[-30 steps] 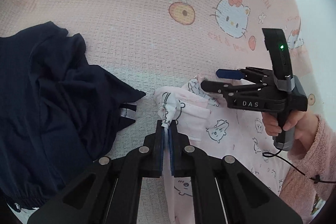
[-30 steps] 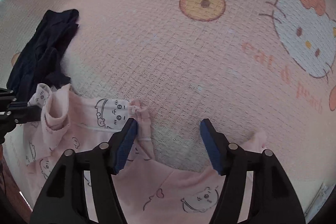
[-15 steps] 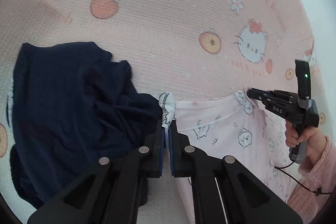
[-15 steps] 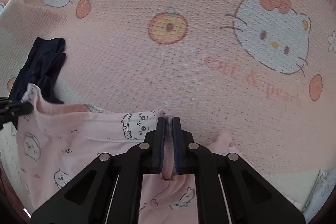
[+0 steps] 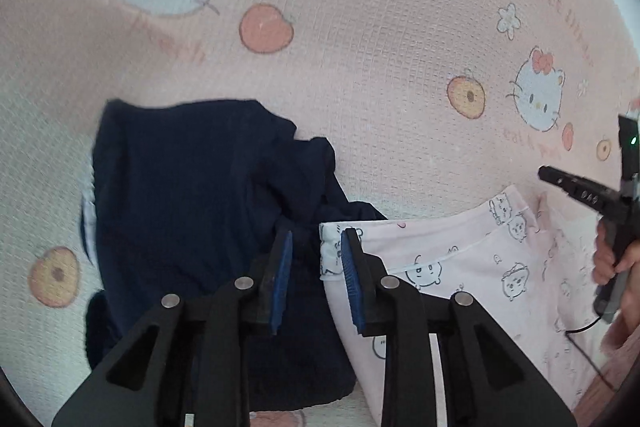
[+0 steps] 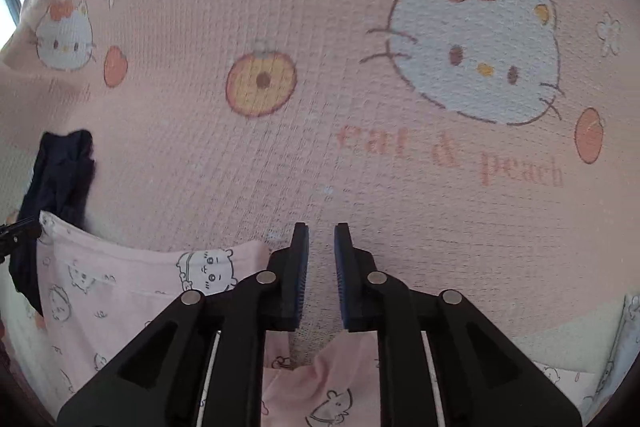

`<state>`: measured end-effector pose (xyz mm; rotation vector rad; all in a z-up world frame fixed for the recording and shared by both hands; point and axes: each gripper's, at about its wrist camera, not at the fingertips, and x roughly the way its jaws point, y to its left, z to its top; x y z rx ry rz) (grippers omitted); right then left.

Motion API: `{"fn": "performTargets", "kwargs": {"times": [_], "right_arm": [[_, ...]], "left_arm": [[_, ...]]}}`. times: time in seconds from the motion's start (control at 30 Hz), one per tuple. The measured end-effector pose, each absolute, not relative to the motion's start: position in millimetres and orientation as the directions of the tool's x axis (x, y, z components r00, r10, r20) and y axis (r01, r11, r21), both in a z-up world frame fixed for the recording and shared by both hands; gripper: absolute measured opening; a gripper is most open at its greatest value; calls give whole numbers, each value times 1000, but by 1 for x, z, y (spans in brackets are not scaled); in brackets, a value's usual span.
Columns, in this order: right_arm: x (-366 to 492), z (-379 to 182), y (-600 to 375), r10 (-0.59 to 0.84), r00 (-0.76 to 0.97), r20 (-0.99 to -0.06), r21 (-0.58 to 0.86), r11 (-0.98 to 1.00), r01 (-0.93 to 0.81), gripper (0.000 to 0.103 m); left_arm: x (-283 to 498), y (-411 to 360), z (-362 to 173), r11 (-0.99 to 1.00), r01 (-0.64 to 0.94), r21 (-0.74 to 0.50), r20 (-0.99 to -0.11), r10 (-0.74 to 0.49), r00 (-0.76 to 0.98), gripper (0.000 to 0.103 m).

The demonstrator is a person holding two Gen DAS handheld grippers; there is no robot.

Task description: Fold clothes

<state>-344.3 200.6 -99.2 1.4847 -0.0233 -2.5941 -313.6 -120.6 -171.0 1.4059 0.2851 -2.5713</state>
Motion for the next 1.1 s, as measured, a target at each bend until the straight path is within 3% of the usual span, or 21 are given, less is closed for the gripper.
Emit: {"fn": "performTargets", "kwargs": {"times": [0.07,0.23,0.33,0.43,0.47,0.53,0.63,0.8,0.97,1.1], "right_arm": [[-338,-91,219,-142,-490,-860,104,-989,104,19],[-294,-103,253,-56,-454,-889,5,-994,113,26],[-277,-123,276,51,-413,-909,-107,-988,112,26],[-281,-130,289,8,-399,-917,-63,-990,126,29],[-281,-129,291,-30,-400,-916,-29,-990,140,36],[-286,-129,281,-55,-417,-907,-36,-978,207,40],[-299,-142,264,-29,-394,-919,-94,-952,291,38],[-303,-141,296,105,-440,-892,-202,-962,181,39],[-300,-126,327,9,-454,-891,-71,-990,121,40],[-299,-112,312,-105,-491,-865,15,-983,183,40]], "left_arm": [[-317,-98,-170,-976,214,-33,-841,-88,-534,27],[-346,-19,-189,-989,-61,-135,-867,147,-476,27],[-378,26,-205,-977,-164,-134,-886,193,-421,27],[-414,55,-217,-962,-212,-170,-895,241,-375,27],[-426,61,-220,-958,-225,-179,-896,253,-364,27],[-450,73,-227,-948,-250,-199,-898,278,-341,27],[-477,81,-225,-949,-251,-190,-884,276,-377,27],[-494,68,-216,-972,-145,-186,-859,233,-457,27],[-465,51,-198,-959,-185,-215,-828,280,-487,27],[-455,83,-207,-945,-309,-110,-854,249,-457,27]]}}
